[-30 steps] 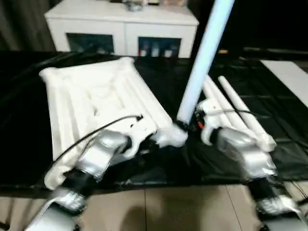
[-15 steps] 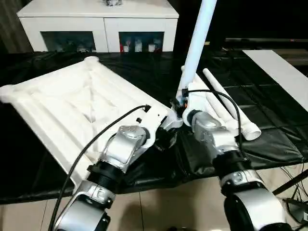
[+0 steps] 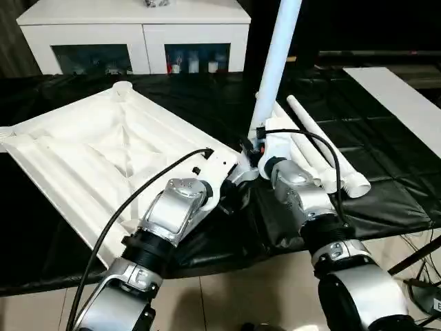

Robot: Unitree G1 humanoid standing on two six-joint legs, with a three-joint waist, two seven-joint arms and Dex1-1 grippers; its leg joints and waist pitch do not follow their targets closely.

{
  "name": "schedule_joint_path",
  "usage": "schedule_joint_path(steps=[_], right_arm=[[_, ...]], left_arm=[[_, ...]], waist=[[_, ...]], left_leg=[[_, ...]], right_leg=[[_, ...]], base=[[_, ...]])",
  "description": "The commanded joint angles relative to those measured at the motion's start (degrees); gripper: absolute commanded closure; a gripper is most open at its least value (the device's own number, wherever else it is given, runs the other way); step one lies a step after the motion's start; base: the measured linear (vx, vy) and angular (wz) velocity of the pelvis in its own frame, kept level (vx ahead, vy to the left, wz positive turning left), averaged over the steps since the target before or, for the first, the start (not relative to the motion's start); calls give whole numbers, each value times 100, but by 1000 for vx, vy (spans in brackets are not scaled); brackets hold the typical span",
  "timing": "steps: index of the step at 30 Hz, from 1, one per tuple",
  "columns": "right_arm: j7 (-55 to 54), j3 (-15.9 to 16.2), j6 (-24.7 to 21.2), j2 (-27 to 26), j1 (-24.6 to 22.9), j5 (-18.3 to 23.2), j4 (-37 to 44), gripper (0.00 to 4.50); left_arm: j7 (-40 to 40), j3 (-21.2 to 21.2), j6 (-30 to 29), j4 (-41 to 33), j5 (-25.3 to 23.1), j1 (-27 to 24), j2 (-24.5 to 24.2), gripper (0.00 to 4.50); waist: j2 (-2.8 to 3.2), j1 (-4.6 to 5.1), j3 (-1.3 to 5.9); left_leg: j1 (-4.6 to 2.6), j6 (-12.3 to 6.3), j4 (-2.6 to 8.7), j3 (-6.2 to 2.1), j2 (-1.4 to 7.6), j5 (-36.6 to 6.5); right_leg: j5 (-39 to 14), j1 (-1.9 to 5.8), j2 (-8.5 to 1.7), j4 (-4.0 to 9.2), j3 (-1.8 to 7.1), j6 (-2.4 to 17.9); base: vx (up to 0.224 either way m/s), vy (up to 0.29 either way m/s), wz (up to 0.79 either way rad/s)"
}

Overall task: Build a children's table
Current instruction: Rotate leg to tighten

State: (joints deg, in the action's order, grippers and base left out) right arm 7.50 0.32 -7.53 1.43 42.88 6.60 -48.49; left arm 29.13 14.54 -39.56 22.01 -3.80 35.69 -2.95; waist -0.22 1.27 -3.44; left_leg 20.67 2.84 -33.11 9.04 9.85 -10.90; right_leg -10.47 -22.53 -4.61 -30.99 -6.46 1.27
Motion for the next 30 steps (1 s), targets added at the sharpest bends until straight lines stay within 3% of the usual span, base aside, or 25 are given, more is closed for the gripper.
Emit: schedule_joint_path(steps=[1, 2, 3, 4, 6, 7, 8, 9, 10, 13, 14, 16, 17, 19, 21, 23, 26, 30], right_arm=[[121, 39, -156, 23, -182, -40, -326, 173], [259, 75, -47, 75, -194, -50, -206, 173], [322, 93, -6, 96, -201, -56, -154, 151], [386, 102, 60, 127, -218, -53, -71, 151], [704, 84, 214, 222, -278, 9, 168, 136], [754, 85, 218, 236, -294, 20, 208, 124], [916, 90, 232, 280, -346, 56, 342, 113], [1128, 131, 248, 356, -439, 80, 542, 108], [1213, 156, 255, 392, -482, 83, 626, 103], [1593, 247, 227, 546, -677, 131, 989, 70], [1809, 277, 207, 641, -801, 178, 1210, 59], [2415, 364, 110, 951, -1163, 333, 1829, 49], [2745, 416, 45, 1139, -1368, 428, 2165, 29], [3000, 445, -2, 1287, -1536, 490, 2441, 17], [3431, 464, -127, 1539, -1811, 631, 2892, 17], [3657, 476, -240, 1742, -2005, 724, 3214, 4], [4027, 541, -406, 2027, -2231, 836, 3596, 4], [4506, 668, -565, 2403, -2461, 875, 3934, 4]], left_arm=[[390, 90, 369, -524, 250, 166, 62, 450], [445, 126, 475, -491, 213, 156, -7, 450], [466, 143, 521, -476, 197, 153, -35, 450], [507, 149, 577, -467, 200, 146, -62, 450], [643, 169, 739, -484, 218, 122, -166, 450], [655, 173, 741, -488, 219, 117, -180, 450], [692, 185, 746, -504, 224, 103, -224, 450], [751, 203, 781, -515, 221, 84, -288, 450], [776, 211, 803, -516, 217, 76, -314, 450], [882, 228, 910, -508, 215, 47, -412, 450], [972, 242, 1021, -493, 214, 34, -469, 450], [1215, 302, 1220, -455, 215, 0, -645, 450], [1398, 356, 1392, -440, 226, -26, -749, 450], [1536, 388, 1451, -441, 248, -53, -832, 450], [1840, 461, 1661, -424, 272, -99, -1005, 450], [2155, 559, 2008, -412, 276, -147, -1185, 450], [2681, 698, 2241, -489, 344, -246, -1430, 450], [3042, 888, 2407, -483, 293, -296, -1693, 450]], waist=[[7, -40, 341], [16, -113, 394], [9, -130, 384], [-3, -160, 354], [-10, -219, 381], [2, -270, 415], [-22, -308, 436], [-27, -326, 451], [-9, -365, 456], [-41, -428, 533], [-34, -445, 536], [-40, -492, 528], [-8, -534, 514], [-18, -549, 479], [2, -546, 435], [3, -546, 400], [18, -557, 404], [18, -628, 388]], left_leg=[[-27, 18, 474, -118, 316, -2384], [-1, -86, 456, -86, 345, -1809], [-2, -162, 457, -62, 349, -1665], [-34, -232, 451, -16, 355, -1723], [-54, -247, 416, 28, 340, -1684], [-52, -288, 398, 54, 345, -1408], [9, -392, 379, 59, 341, -1003], [23, -459, 357, 68, 336, -819], [9, -597, 327, 84, 344, -554], [43, -973, 210, 99, 300, 214], [71, -1191, 177, 94, 297, 512], [53, -1381, 158, 104, 311, 497], [41, -1415, 159, 98, 319, 362], [40, -1290, 195, 104, 358, -16], [25, -999, 241, 101, 368, -511], [-22, -559, 299, 97, 378, -1147], [-31, -346, 319, 95, 375, -1252], [-80, -262, 328, 112, 375, -1414]], right_leg=[[-1986, 213, -518, 374, 353, 920], [-1433, 230, -514, 294, 380, 1036], [-1282, 212, -482, 280, 369, 1096], [-1451, 160, -459, 299, 355, 1148], [-1683, 143, -487, 313, 376, 1132], [-1381, 150, -477, 275, 390, 1168], [-891, 196, -458, 181, 394, 1233], [-648, 199, -447, 129, 399, 1288], [-245, 183, -439, 72, 404, 1416], [885, 227, -430, -111, 418, 1685], [1230, 220, -419, -158, 410, 1768], [1120, 207, -432, -150, 403, 1782], [856, 205, -419, -123, 397, 1707], [275, 202, -427, -62, 401, 1596], [-451, 179, -421, 42, 394, 1466], [-1252, 159, -423, 139, 412, 1214], [-1343, 138, -412, 154, 431, 1074], [-1523, 98, -408, 191, 442, 1018]], base=[[0, 0, 0], [0, 0, 0], [0, 0, 0], [0, 0, 0], [0, 0, 0], [53, -25, 5], [53, -25, 5], [56, -20, 2], [57, -14, 1], [36, -7, 1], [0, 0, 0], [0, 0, 0], [0, 0, 0], [0, 0, 0], [0, 0, 0], [0, 0, 0], [0, 0, 0], [0, 0, 0]])
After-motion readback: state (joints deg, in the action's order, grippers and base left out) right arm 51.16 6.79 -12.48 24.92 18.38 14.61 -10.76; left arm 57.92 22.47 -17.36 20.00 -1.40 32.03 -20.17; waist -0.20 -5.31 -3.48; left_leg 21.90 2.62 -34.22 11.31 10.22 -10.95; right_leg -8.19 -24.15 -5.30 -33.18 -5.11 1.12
